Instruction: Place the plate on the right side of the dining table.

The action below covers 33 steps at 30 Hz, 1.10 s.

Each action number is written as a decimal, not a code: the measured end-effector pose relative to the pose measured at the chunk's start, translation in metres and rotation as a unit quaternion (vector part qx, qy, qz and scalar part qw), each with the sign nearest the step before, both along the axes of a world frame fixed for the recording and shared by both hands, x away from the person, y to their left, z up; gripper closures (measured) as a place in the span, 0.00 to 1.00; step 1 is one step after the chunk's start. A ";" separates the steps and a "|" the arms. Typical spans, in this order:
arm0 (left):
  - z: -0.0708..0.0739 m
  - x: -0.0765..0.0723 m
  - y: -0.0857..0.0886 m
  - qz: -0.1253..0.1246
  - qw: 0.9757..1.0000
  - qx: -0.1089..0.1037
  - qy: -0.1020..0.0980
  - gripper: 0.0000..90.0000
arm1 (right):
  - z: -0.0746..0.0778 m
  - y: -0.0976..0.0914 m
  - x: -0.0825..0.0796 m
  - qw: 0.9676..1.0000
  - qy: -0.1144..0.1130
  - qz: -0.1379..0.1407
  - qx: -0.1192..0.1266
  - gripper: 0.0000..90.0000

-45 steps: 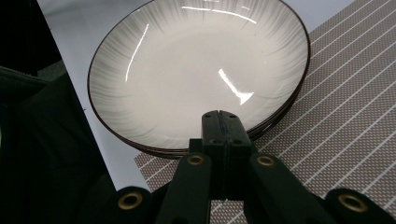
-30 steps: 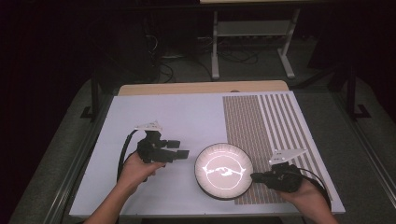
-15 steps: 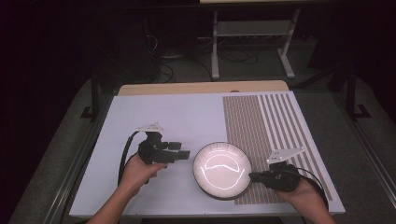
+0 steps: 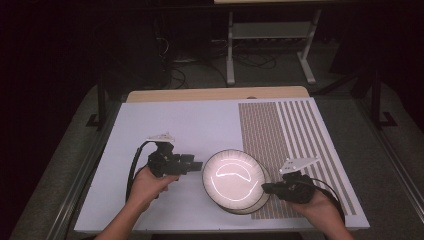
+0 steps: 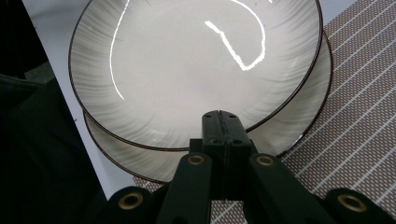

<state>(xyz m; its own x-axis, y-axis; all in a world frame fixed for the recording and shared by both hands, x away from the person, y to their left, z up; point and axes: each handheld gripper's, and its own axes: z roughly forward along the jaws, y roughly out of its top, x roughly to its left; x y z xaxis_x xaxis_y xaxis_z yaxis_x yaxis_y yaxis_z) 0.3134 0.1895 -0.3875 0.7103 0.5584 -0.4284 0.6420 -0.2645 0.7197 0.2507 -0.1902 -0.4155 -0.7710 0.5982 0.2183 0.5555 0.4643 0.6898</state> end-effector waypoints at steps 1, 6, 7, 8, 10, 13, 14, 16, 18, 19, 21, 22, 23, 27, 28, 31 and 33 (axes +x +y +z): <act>0.000 0.000 0.000 0.001 1.000 0.001 0.002 0.48 | 0.000 0.001 0.000 1.000 0.001 0.001 -0.002 1.00; -0.001 -0.001 -0.001 0.008 1.000 0.008 0.007 0.50 | -0.001 0.007 0.003 1.000 0.003 0.001 -0.005 1.00; -0.002 -0.001 -0.001 0.009 1.000 0.009 0.008 0.50 | 0.000 0.008 0.004 1.000 0.004 0.002 -0.007 1.00; -0.002 -0.001 -0.002 0.011 1.000 0.012 0.009 0.50 | 0.000 0.008 0.005 1.000 0.004 0.001 -0.008 1.00; -0.003 -0.001 -0.003 0.014 1.000 0.014 0.015 0.50 | 0.000 0.008 0.005 1.000 0.004 0.000 -0.008 1.00; -0.003 -0.001 -0.005 0.016 1.000 0.018 0.020 0.51 | -0.001 0.009 0.006 1.000 0.005 -0.002 -0.008 1.00; -0.004 -0.002 -0.006 0.016 0.999 0.021 0.020 0.52 | -0.001 0.009 0.006 1.000 0.006 -0.002 -0.009 1.00; -0.004 -0.003 -0.009 0.018 0.999 0.028 0.021 0.53 | -0.001 0.011 0.007 1.000 0.004 -0.002 -0.009 1.00; -0.005 -0.003 -0.010 0.018 0.999 0.031 0.022 0.53 | -0.002 0.015 0.008 1.000 0.004 0.002 -0.011 1.00; -0.006 -0.004 -0.011 0.018 0.999 0.033 0.024 0.54 | -0.002 0.017 0.008 1.000 0.004 0.003 -0.012 1.00; -0.006 -0.004 -0.011 0.020 0.999 0.033 0.026 0.54 | -0.003 0.019 0.009 1.000 0.003 0.006 -0.013 1.00; -0.007 -0.004 -0.011 0.021 0.999 0.034 0.027 0.54 | -0.003 0.021 0.009 1.000 0.004 0.007 -0.015 1.00; -0.007 -0.004 -0.011 0.023 0.999 0.035 0.027 0.54 | -0.003 0.022 0.010 1.000 0.003 0.008 -0.015 1.00; -0.007 -0.004 -0.012 0.031 0.998 0.037 0.027 0.56 | -0.004 0.025 0.011 1.000 0.003 0.009 -0.016 1.00; -0.007 -0.004 -0.012 0.033 0.998 0.037 0.030 0.56 | -0.004 0.026 0.012 1.000 0.004 0.008 -0.015 1.00; -0.007 -0.003 -0.013 0.040 0.998 0.039 0.030 0.57 | -0.004 0.029 0.013 1.000 0.003 0.009 -0.015 1.00; -0.008 -0.003 -0.014 0.043 0.998 0.039 0.030 0.58 | -0.005 0.031 0.014 1.000 0.003 0.010 -0.016 1.00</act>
<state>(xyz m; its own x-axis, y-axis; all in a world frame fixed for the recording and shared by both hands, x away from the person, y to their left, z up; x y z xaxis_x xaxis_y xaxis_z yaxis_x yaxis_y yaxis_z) 0.3101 0.1751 -0.3951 0.6325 0.6497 -0.4217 0.7065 -0.2608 0.6579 0.2646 -0.1591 -0.4203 -0.7822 0.5890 0.2030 0.5492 0.4982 0.6709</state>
